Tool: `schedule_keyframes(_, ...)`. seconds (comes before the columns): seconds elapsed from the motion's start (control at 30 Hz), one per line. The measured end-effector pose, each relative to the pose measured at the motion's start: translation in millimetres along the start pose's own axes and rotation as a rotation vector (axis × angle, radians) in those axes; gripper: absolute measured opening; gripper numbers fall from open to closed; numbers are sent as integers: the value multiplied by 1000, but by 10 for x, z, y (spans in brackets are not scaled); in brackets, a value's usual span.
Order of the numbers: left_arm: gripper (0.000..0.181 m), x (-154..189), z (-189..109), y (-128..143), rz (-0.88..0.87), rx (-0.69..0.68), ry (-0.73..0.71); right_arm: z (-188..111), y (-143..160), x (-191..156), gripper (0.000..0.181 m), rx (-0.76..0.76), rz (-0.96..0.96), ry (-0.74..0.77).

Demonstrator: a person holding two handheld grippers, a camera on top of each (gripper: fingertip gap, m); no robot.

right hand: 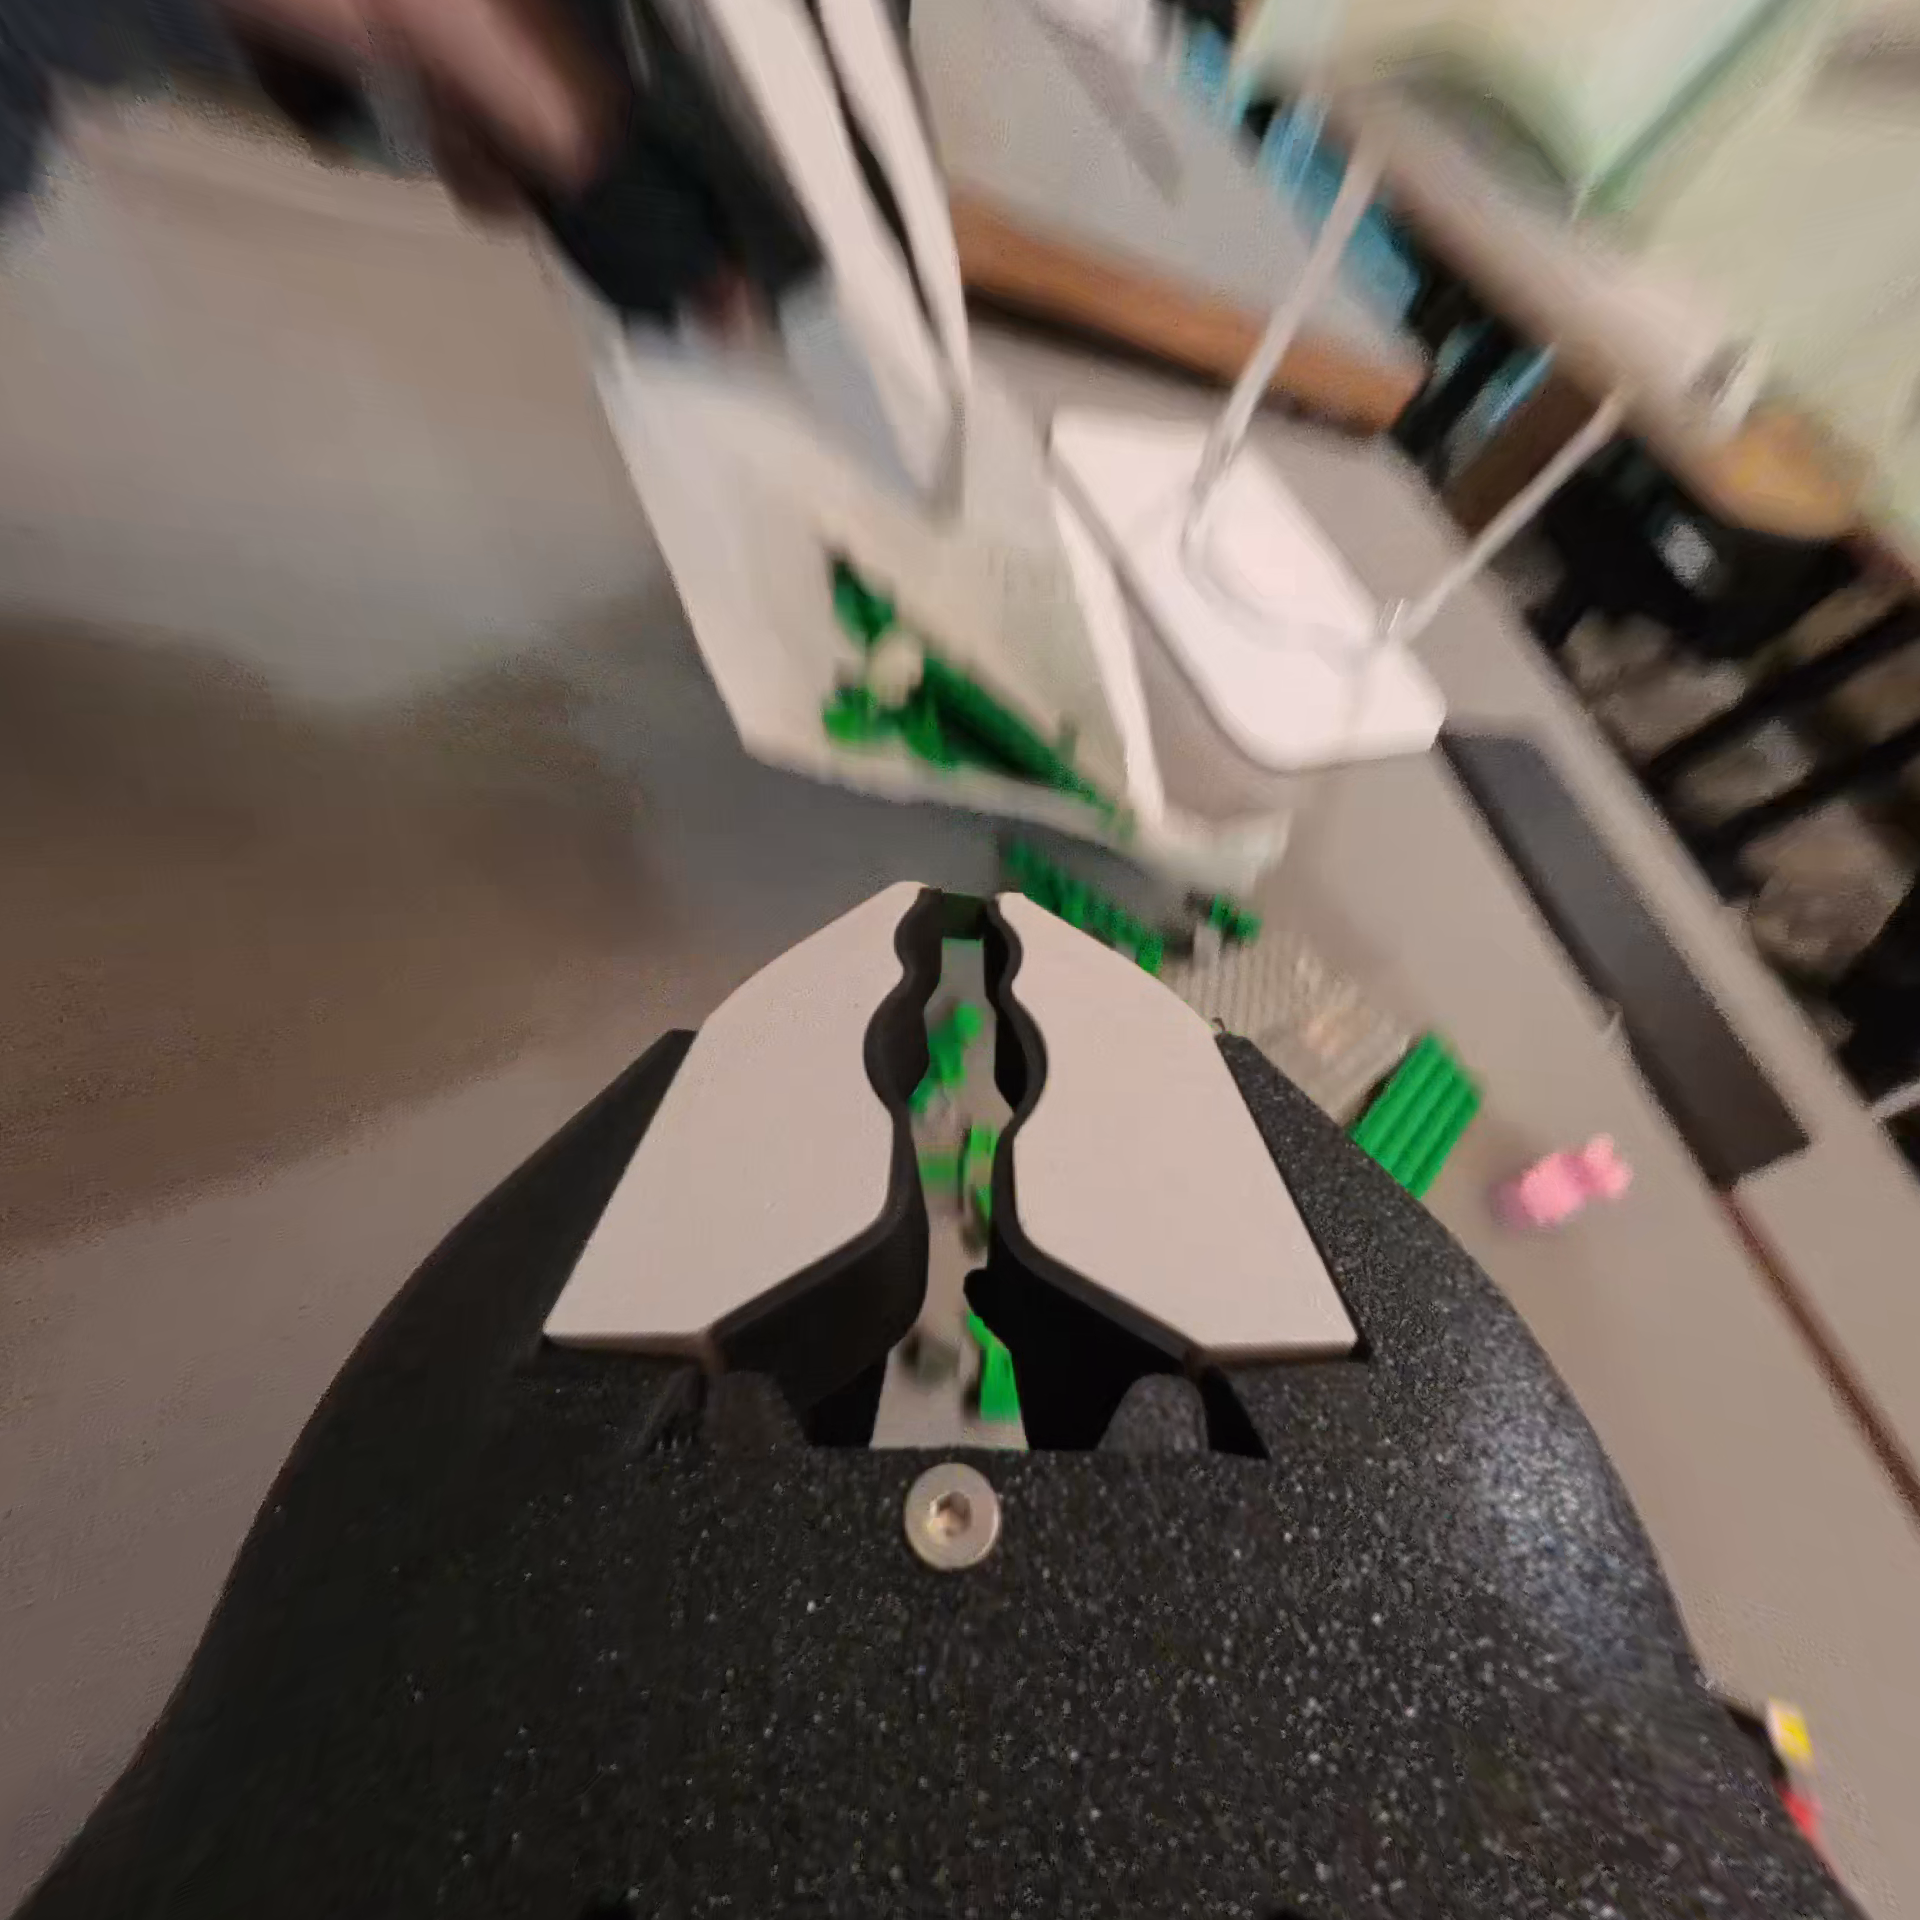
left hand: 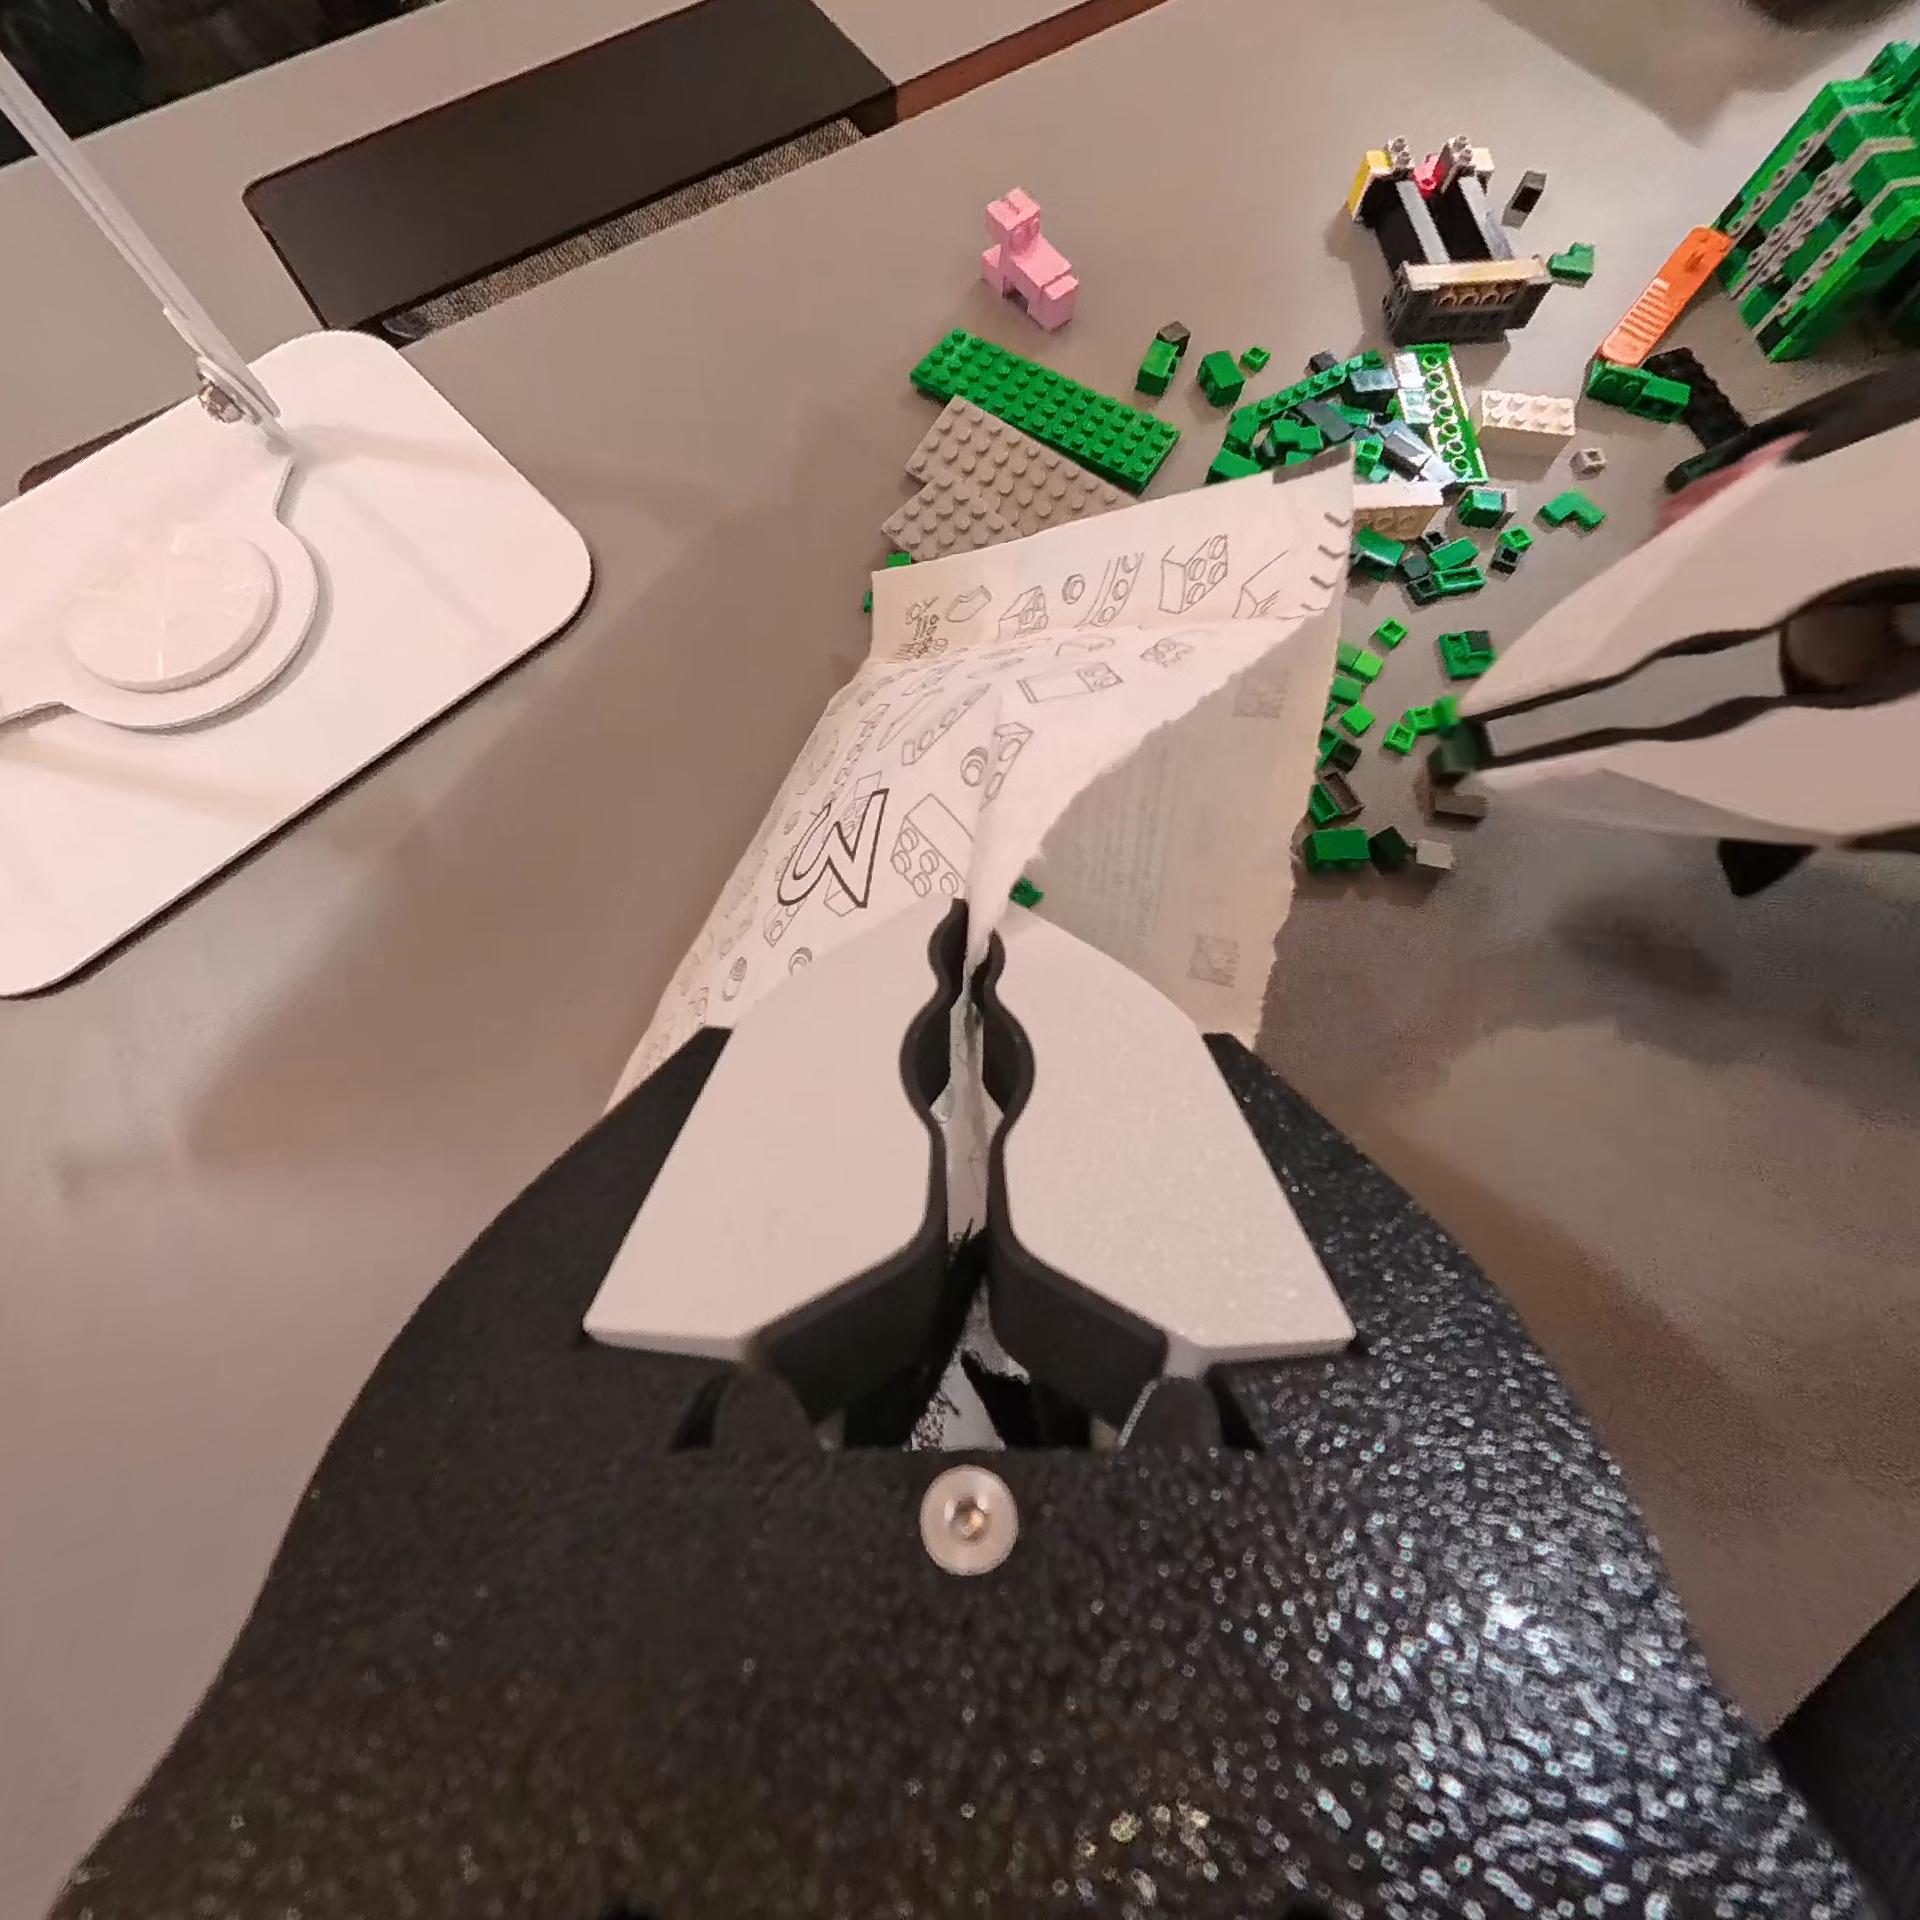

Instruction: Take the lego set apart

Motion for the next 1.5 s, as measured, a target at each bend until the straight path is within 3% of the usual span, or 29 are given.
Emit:
schedule_keyframes(0.1, 0, 26, 14, -16, 4, 2, 13, 99, -307, -163, 7, 151, -58, 58)
schedule_keyframes(0.3, 0, 54, -9, -30, 18, 8, 19, 482, -329, -321, 10, 56, -139, 123)
schedule_keyframes(0.37, 0, 44, -23, -28, 14, 14, 16, 470, -339, -346, 22, 95, -134, 126)
schedule_keyframes(0.53, 0, 20, -39, -12, 1, 25, 21, 271, -367, -326, 21, 242, -90, 80)
schedule_keyframes(0.73, 0, -16, -55, 8, -11, 31, 10, -99, -113, -60, 15, 378, -54, 235)
schedule_keyframes(1.0, 0, -29, -45, 12, -16, 31, -1, -365, 588, 374, 7, 374, -65, 562)
schedule_keyframes(1.5, 0, -26, -38, 3, -11, 32, -15, -309, 661, 427, 0, 350, 67, 430)
Point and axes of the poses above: each gripper's, where its closed fingertips meet, z out along the fingers, y out of its underside, x = y × z across the jaws, the point moved 10 cm from there along -z, back along the fingers, and after that the axes turned 10 degrees about z, right-handed, at the moved point
